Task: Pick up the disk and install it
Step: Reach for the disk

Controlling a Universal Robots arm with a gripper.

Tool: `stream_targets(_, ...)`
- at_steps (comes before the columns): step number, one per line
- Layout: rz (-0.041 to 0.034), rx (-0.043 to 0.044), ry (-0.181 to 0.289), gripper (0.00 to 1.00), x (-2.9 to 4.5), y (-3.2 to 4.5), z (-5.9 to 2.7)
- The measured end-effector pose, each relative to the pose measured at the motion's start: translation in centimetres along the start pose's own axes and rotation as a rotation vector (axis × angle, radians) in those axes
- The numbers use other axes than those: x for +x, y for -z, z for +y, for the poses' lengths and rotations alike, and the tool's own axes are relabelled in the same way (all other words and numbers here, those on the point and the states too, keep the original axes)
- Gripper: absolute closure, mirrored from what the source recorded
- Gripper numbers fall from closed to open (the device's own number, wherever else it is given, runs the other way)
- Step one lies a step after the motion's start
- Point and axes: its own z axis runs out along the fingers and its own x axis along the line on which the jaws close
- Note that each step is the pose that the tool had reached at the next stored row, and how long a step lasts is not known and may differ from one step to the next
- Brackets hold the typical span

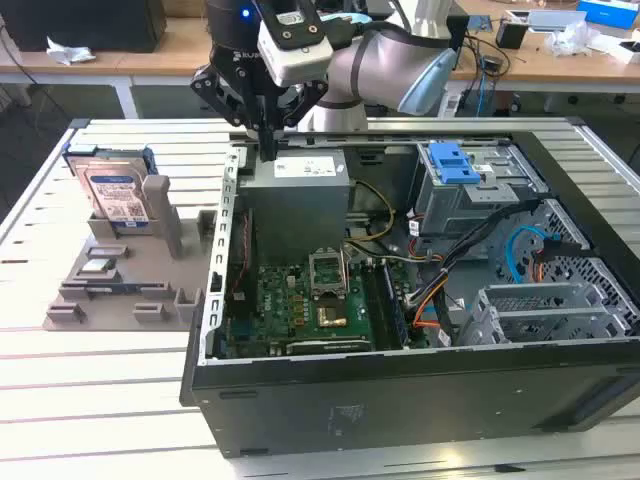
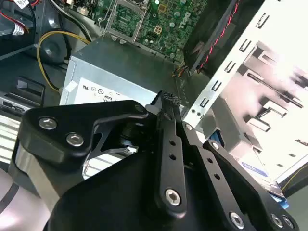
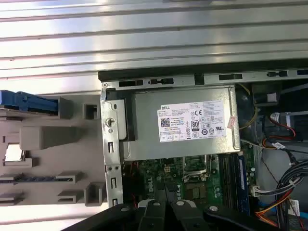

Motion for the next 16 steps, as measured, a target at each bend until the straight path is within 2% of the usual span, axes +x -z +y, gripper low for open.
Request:
stream_targets(9,0.0001,0.0001,0.000,0.90,4.27,0.12,-0.32)
stream_targets(15,0.0001,0.0000,0.000,0.90,5.52,0.15,-0.41)
stream_targets(16,0.0000,0.0000,0.000,0.90,6.06,0.16,-0.46)
